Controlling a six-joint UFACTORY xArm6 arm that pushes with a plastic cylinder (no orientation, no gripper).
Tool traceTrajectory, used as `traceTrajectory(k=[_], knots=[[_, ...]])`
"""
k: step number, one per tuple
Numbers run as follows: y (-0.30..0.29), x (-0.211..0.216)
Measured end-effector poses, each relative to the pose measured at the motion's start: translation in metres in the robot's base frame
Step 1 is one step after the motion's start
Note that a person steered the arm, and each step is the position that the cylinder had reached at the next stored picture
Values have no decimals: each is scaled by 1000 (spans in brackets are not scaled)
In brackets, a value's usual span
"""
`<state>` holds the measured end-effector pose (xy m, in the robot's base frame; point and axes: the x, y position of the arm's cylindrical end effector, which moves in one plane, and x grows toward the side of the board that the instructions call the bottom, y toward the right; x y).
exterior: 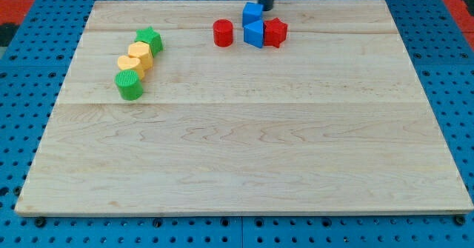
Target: Push blue cube at the top left
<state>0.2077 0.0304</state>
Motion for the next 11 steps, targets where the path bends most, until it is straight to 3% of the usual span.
traceTrajectory(k=[1,2,4,6,11], knots=[[47,-3],[30,27],[-128,30],[-222,29],[-231,35]])
